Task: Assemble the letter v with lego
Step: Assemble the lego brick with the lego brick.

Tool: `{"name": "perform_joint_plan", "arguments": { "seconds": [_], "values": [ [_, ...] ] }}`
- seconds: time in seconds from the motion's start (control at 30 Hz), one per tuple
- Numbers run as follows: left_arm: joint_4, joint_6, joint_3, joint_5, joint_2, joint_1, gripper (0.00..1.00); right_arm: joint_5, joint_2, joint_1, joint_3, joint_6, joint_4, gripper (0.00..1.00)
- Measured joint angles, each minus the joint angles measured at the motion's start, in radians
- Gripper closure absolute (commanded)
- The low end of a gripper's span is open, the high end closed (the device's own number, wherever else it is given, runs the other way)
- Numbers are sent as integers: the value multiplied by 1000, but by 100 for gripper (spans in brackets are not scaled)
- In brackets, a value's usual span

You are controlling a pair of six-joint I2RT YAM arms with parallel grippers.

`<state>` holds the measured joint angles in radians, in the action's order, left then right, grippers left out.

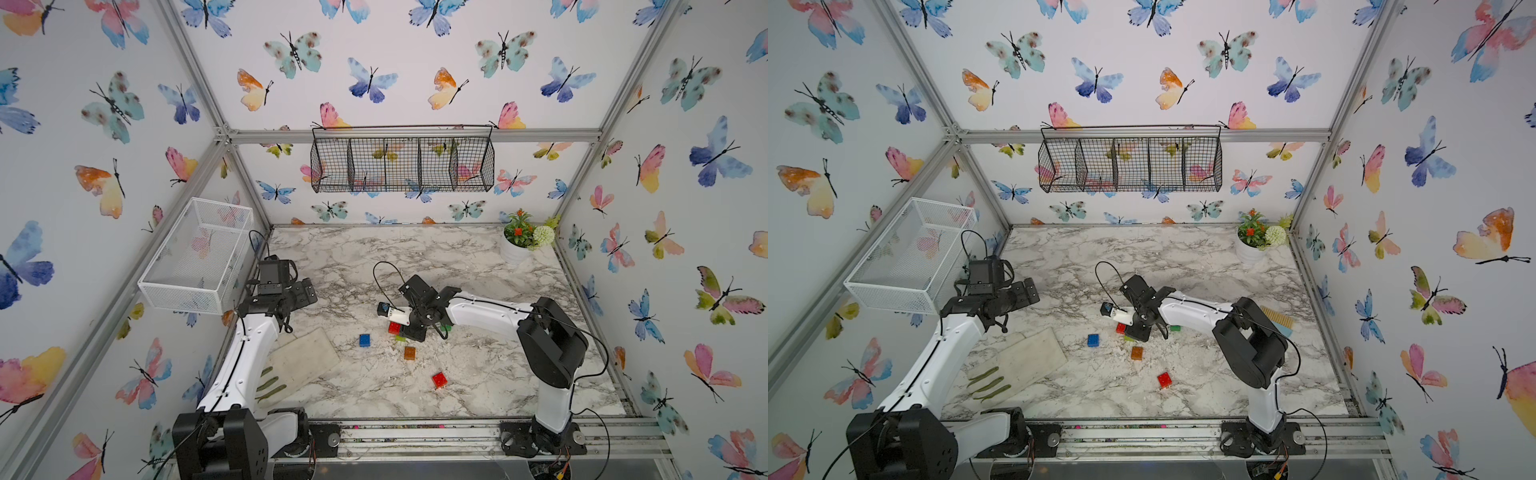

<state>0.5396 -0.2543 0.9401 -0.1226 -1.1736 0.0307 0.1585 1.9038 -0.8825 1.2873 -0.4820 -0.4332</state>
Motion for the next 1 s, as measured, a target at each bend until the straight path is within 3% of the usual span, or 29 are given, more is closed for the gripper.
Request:
{"name": "perform_joint_plan", "arguments": {
  "seconds": [1.0],
  "values": [
    [0, 0, 0, 0, -2, 0, 2, 24, 9, 19, 2, -61, -33, 98]
  ]
}}
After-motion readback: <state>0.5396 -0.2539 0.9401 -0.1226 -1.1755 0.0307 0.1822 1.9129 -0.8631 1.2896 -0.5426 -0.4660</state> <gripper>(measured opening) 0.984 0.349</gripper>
